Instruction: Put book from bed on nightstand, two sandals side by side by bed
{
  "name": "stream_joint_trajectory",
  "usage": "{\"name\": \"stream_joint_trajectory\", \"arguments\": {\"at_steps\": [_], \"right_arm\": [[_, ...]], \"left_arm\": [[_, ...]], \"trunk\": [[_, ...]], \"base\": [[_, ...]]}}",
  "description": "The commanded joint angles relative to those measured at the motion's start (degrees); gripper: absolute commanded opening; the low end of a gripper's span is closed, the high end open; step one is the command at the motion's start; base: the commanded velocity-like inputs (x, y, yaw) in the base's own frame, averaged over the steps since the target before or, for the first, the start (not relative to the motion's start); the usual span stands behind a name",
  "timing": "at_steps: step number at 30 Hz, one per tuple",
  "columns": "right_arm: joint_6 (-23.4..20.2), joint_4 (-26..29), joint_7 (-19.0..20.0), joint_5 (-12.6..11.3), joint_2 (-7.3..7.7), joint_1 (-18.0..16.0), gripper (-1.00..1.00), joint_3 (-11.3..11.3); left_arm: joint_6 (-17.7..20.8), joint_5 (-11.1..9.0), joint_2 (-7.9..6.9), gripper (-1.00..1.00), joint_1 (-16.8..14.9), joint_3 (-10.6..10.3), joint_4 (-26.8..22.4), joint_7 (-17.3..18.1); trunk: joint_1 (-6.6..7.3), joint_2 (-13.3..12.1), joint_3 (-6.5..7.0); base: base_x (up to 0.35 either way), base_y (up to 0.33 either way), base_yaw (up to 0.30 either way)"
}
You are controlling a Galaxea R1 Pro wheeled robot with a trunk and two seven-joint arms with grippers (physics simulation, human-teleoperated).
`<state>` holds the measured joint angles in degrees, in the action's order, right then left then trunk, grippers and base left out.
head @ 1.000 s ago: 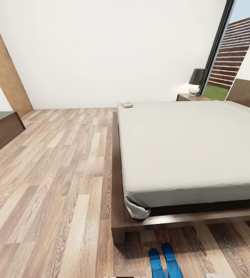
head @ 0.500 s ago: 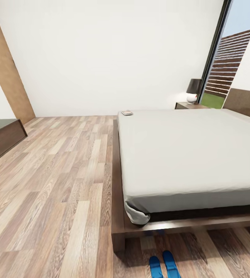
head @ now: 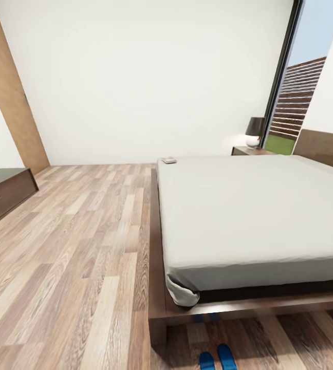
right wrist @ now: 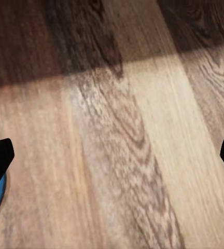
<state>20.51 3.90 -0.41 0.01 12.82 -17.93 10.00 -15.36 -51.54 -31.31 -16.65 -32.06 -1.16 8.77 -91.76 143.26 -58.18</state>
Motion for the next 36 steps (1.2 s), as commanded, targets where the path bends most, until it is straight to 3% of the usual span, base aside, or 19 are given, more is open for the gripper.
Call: {"name": "stream_joint_trajectory", "arguments": {"at_steps": [1, 24, 36], "right_arm": [[0.20, -0.06, -0.04, 0.01, 0.00, -0.03, 1.00, 0.12], [0.09, -2.01, -0.10, -0.28, 0.84, 0.11, 1.00, 0.16], [0.06, -2.44, -0.07, -0.34, 2.46, 0.99, 1.00, 0.06]], "left_arm": [[-0.12, -0.60, -0.01, 1.00, -0.03, -0.42, 0.06, 0.30], [-1.72, -0.66, 0.09, 1.00, 0.83, -1.75, 0.02, 0.22], [-1.84, -0.65, 0.11, 1.00, 1.56, -1.85, 0.03, 0.18]], "trunk": [[0.04, 0.00, 0.18], [4.70, -8.44, 4.39], [7.33, -13.26, 6.55]], "base": [[0.000, 0.000, 0.000], [0.000, 0.000, 0.000], [0.000, 0.000, 0.000]]}}
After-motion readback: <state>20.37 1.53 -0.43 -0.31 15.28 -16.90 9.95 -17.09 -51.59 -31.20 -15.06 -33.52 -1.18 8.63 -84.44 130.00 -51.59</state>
